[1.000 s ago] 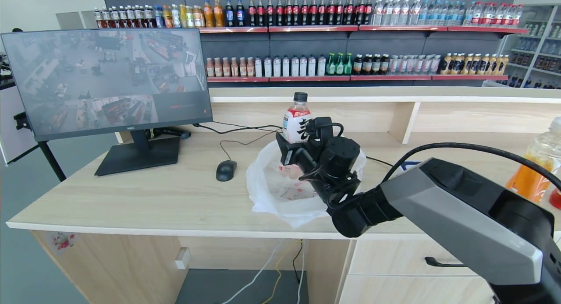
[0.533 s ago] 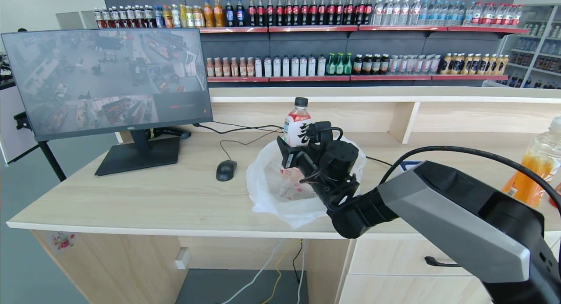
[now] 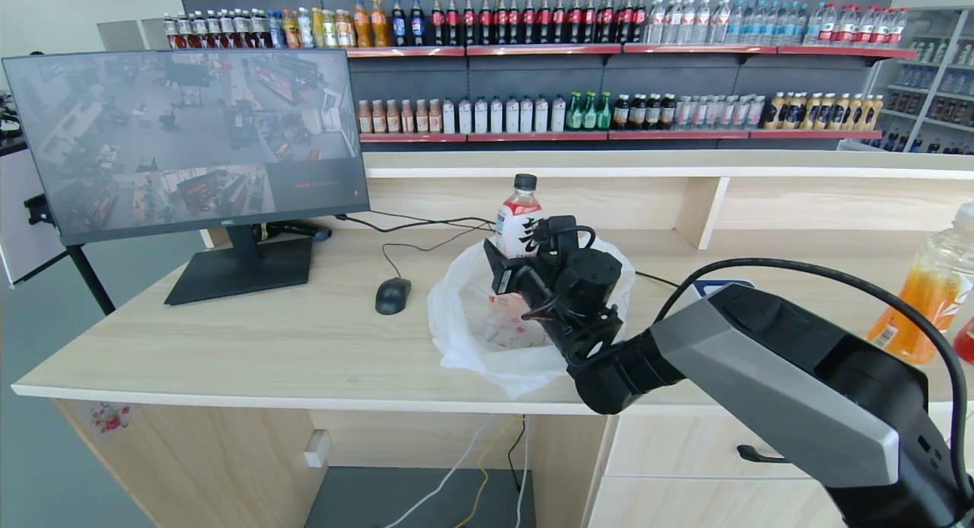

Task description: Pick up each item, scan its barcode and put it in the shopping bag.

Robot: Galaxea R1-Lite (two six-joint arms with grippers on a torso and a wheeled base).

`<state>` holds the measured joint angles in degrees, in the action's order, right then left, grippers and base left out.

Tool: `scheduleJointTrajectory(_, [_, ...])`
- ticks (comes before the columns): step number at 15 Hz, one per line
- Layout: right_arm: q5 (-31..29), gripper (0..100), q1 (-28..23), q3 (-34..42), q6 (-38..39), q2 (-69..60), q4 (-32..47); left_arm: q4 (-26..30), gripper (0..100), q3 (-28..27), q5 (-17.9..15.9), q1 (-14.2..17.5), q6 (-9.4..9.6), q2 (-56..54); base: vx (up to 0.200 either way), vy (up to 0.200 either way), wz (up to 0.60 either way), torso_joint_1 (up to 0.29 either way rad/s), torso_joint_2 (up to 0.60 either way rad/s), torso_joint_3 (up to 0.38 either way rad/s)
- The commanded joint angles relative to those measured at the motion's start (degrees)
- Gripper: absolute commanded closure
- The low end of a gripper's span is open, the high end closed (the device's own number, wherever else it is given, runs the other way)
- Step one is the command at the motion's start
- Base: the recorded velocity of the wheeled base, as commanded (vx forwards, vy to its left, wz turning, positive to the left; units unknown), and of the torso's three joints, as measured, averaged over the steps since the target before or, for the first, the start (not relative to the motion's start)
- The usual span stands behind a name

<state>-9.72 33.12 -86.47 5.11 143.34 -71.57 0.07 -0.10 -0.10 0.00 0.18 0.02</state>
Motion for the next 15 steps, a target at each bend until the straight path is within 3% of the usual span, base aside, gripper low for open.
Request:
scheduleJointTrajectory(1, [-0.04,100,-0.6,-1.77,0.08,0.28,0.29,0.01,0,0.01,0.01,0.0,-0.01,-0.02,0.0,0.0,0.0,0.0,0.0,0.0])
scheduleJointTrajectory(6, [1.01,100,-2.45,-3.8,0.17,1.51,0.56,0.01,0,0.01,0.01,0.0,-0.01,-0.02,0.0,0.0,0.0,0.0,0.0,0.0])
scheduleJointTrajectory(9, [1.45,100,-2.54,-11.35,-0.1,4.5,2.93,0.01,0,0.1,0.01,0.0,-0.01,-0.02,0.0,0.0,0.0,0.0,0.0,0.0])
scheduleJointTrajectory(15, [3.83,100,-2.98,-16.01,-3.7,6.96,6.36,0.01,0,0.01,0.01,0.0,-0.01,-0.02,0.0,0.0,0.0,0.0,0.0,0.0])
